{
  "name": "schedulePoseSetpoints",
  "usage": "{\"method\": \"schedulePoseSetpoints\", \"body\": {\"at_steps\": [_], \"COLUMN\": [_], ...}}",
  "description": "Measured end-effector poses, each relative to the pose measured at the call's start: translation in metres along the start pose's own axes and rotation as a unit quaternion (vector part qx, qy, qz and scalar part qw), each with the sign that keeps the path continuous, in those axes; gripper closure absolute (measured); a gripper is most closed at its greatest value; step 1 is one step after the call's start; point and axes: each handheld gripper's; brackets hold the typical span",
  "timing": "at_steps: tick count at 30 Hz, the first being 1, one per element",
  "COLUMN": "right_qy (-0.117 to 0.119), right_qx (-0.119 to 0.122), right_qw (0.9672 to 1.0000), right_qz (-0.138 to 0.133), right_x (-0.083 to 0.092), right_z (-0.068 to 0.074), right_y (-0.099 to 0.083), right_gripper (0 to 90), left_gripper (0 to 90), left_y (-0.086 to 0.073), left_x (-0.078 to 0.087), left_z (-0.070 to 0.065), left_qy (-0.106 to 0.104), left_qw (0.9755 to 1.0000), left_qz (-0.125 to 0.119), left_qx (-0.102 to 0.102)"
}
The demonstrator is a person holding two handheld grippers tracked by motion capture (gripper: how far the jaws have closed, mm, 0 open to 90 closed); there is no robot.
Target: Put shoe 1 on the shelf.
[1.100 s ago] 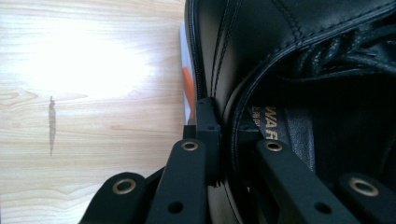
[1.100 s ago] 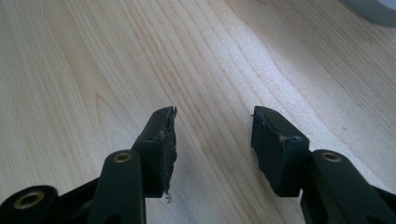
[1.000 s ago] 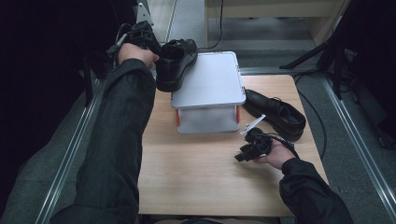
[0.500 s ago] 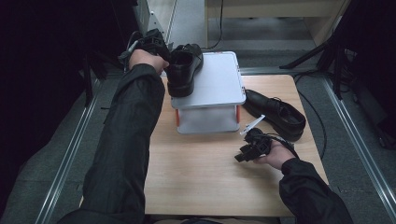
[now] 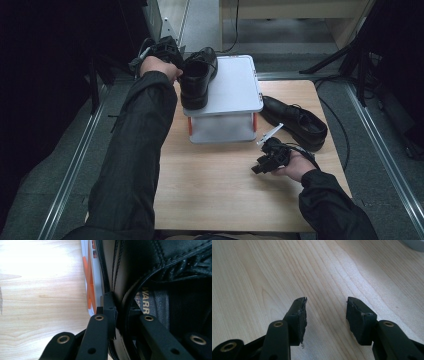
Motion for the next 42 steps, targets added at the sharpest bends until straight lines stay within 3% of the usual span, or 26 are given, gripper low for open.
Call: {"method": "schedulePoseSetpoints", "body": {"at_steps": [13, 22, 29, 42], "right_qy": [0.000, 0.001, 0.001, 0.002], "right_qx": [0.001, 0.001, 0.002, 0.002], "right_qw": [1.0000, 1.0000, 1.0000, 1.0000], "right_qz": [0.002, 0.003, 0.005, 0.005], "right_x": [0.000, -0.001, -0.001, -0.001], "right_z": [-0.001, -0.001, 0.000, -0.001], "right_y": [0.000, 0.000, 0.000, 0.000], "right_gripper": [51.4, 51.4, 51.4, 51.5], "left_gripper": [77.2, 74.1, 77.9, 79.4], "left_y": [0.001, 0.000, -0.001, -0.002], "left_x": [-0.006, 0.001, 0.003, 0.004], "left_z": [-0.001, 0.002, 0.000, 0.000], "left_qy": [-0.016, -0.032, -0.032, -0.058], "left_qw": [0.9997, 0.9994, 0.9993, 0.9980], "left_qz": [0.017, 0.009, 0.013, 0.024], "left_qx": [-0.007, -0.012, -0.013, -0.012]}}
Point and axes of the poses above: each handheld gripper's, and its own axes: x roughly backward along the jaws, y roughly out of its top, z roughly to its left, and after that the axes turned 10 degrees about z, right-handed
